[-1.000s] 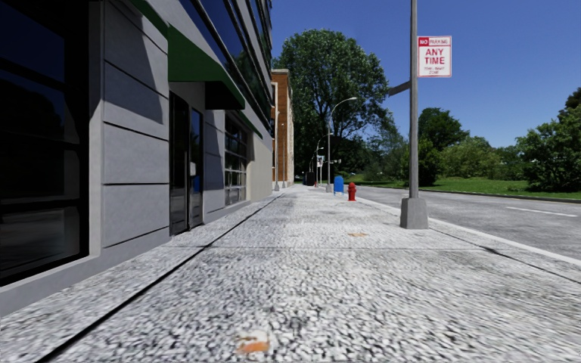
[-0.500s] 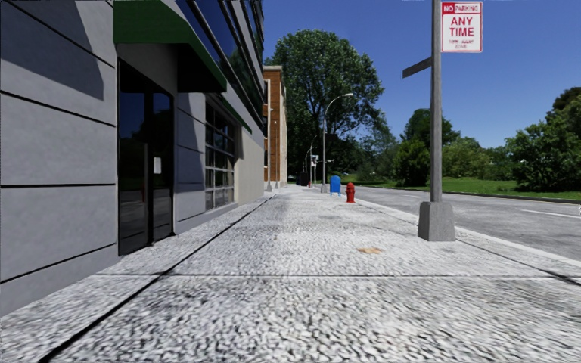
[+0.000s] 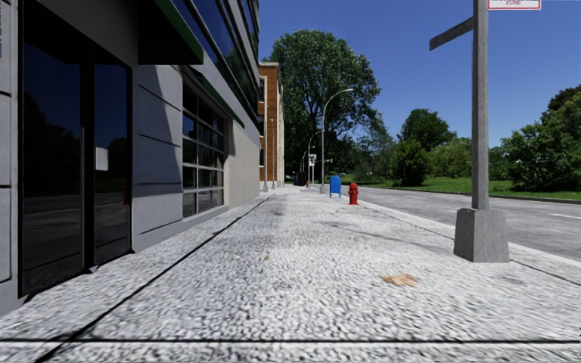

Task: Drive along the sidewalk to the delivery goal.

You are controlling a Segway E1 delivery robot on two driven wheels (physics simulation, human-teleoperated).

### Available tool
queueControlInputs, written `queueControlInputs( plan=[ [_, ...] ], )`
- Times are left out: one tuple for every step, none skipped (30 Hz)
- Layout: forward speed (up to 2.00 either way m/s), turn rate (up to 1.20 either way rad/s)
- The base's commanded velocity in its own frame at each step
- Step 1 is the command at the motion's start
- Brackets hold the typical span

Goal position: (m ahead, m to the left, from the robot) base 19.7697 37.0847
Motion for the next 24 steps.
queueControlInputs(
  plan=[
    [2.0, 0.0],
    [2.0, 0.0],
    [2.0, 0.0],
    [2.0, 0.0],
    [2.0, 0.0],
    [2.0, 0.0],
    [2.0, 0.0],
    [2.0, 0.0],
    [2.0, 0.0],
    [2.0, 0.0],
    [2.0, 0.0],
    [2.0, 0.0],
    [2.0, 0.0],
    [2.0, 0.0],
    [2.0, 0.0],
    [2.0, 0.0],
    [2.0, 0.0],
    [2.0, 0.0],
    [2.0, 0.0],
    [2.0, 0.0],
    [2.0, 0.0],
    [2.0, 0.0],
    [2.0, 0.0],
    [2.0, 0.0]
  ],
)
